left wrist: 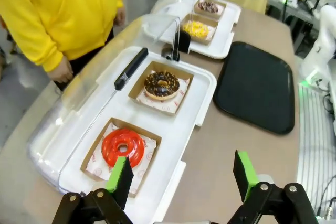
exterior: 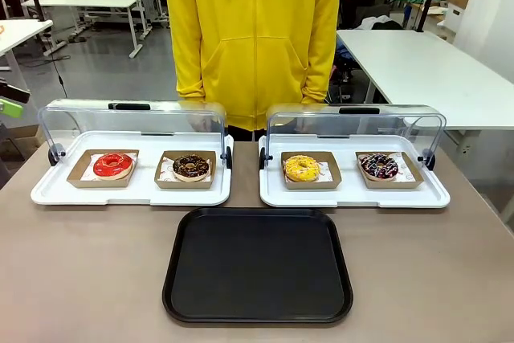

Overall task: Move the second donut from the left to the tray.
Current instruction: Pick up the Paper togo box containing the Donut indicated by the person and place it on the Handle tray.

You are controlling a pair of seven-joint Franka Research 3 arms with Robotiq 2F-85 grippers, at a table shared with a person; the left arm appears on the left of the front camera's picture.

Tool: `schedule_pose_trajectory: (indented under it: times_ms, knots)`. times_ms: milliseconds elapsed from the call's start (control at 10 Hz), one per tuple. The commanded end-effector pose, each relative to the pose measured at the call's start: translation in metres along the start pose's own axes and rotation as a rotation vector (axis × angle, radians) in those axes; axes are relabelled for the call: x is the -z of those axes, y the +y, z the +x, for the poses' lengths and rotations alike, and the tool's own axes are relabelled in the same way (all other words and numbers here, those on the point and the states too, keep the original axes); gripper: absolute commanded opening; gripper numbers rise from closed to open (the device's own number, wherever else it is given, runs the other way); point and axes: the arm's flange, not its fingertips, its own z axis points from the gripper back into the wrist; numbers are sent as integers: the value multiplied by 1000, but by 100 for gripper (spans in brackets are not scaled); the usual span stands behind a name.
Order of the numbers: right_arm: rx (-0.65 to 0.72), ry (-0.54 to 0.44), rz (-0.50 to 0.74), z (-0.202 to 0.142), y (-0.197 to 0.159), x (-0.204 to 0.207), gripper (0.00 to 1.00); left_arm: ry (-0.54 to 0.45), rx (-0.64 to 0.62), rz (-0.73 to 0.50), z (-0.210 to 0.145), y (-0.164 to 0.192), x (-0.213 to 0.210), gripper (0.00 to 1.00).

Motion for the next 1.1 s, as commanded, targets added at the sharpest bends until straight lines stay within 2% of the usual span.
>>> schedule_pose_trajectory:
  times_ms: [0,600,800,1000]
  knots:
    - [-15,-24,19,-4,-9,1,100,-54,39,-6,3,0,-1,100]
    - [28,-36,-2,-10,-18,2,100,-34,-4,1,8,1,15,100]
    - [41,-41,-15,-17,-19,0,100,-35,-58,19,7,5,16,100]
    - [27,-44,-13,-20,-18,0,100,-59,-21,21,6,6,14,100]
